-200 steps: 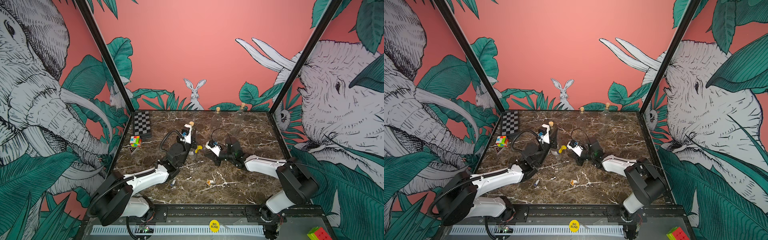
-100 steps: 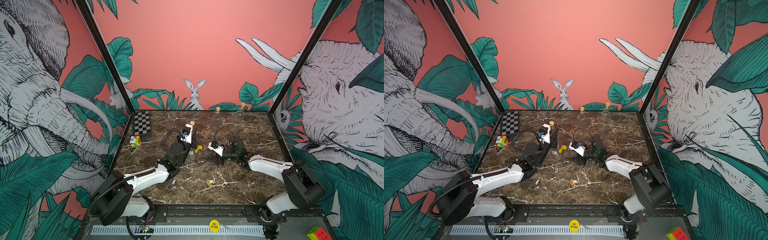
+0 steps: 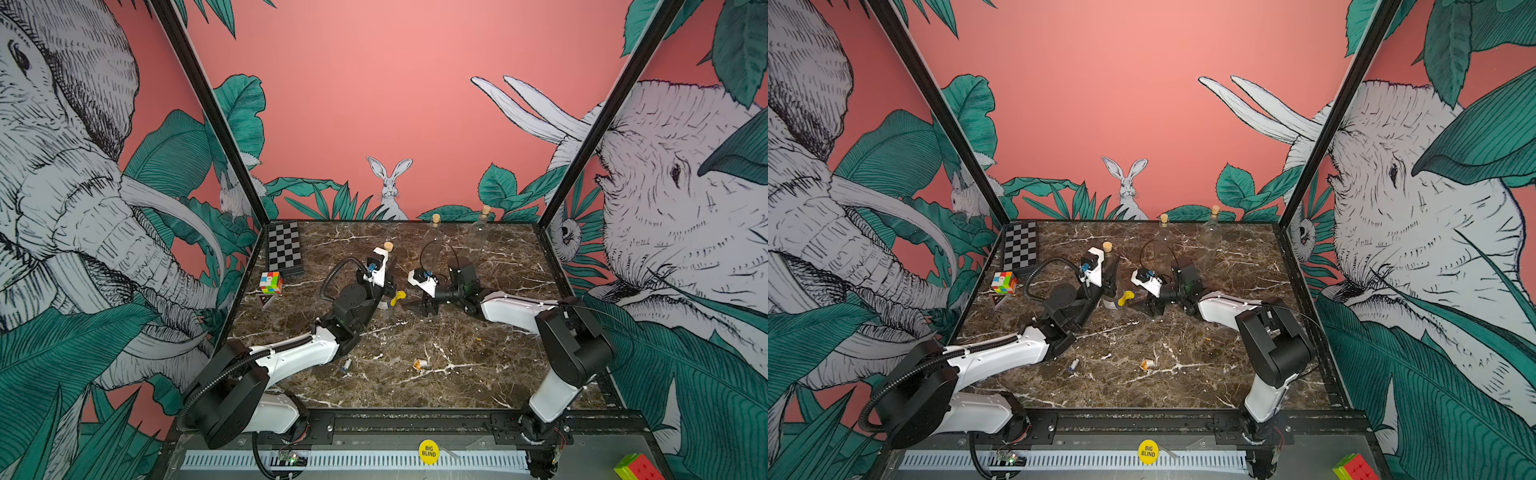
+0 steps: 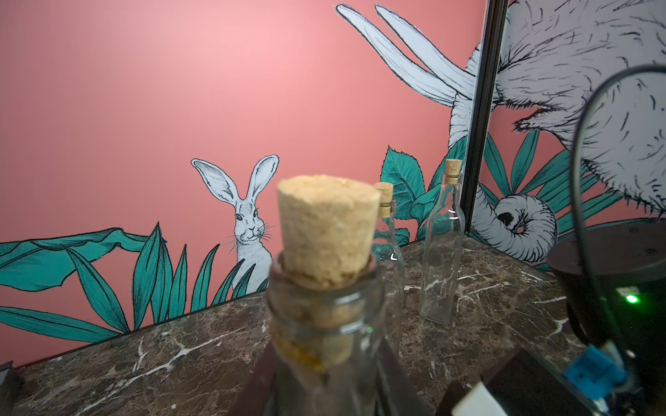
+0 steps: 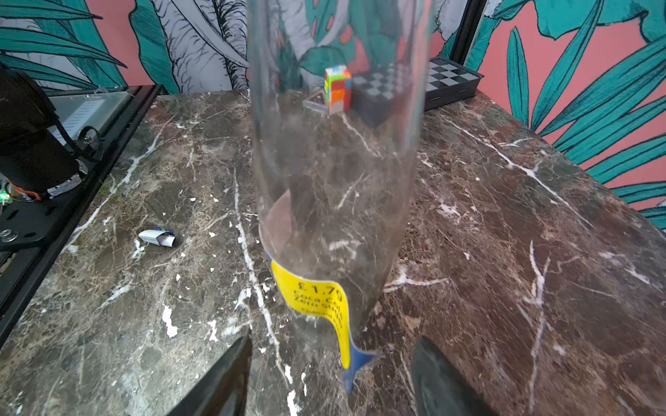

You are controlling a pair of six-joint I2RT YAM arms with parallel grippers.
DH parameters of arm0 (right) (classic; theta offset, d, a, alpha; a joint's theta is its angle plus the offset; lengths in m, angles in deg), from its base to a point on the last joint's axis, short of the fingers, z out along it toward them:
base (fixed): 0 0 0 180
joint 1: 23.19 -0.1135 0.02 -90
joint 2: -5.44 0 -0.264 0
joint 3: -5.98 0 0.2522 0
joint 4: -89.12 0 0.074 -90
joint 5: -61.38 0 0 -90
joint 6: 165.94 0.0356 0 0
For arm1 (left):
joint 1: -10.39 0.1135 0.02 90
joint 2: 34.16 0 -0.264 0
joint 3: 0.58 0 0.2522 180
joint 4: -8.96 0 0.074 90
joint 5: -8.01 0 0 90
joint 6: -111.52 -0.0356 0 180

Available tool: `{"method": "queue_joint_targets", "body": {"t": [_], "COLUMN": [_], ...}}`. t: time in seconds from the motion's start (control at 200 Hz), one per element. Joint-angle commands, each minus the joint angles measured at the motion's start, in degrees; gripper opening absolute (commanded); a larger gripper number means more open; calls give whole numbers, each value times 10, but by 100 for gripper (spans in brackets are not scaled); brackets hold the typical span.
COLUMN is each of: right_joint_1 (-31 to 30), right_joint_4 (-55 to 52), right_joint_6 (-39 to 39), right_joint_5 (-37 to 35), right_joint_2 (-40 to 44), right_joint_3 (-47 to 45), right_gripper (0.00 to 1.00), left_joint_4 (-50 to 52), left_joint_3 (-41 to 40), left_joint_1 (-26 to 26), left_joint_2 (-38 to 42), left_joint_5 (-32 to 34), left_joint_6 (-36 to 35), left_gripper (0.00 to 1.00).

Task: Remove the label from the bottle
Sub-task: Tear open the label from the bottle.

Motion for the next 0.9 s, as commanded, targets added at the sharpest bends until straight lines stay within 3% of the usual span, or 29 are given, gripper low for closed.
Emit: {"method": "queue_joint_targets", "body": {"t": [0.0,0.455,0.695,0.895], "right_joint_1": [2,-4,-8,-11], "right_joint_4": [11,4,14,17], "right_joint_6": [7,20,28,33], "right_joint_5": [30,33,20,12], "right_joint_2": [-10,-37,-42,-41], "right_joint_3": [19,35,39,38], "right_gripper": [67,48,24,12], "left_joint_4": [136,136,132,134], "left_joint_3": [-28,-25,-25,-26], "left_joint_1": [1,0,0,0], "left_joint_2": [-32,-38,-43,-41], "left_joint_5": [-11,-11,-13,-11], "left_joint_6": [-10,-3,4,7], "left_gripper": [0,0,0,0]}}
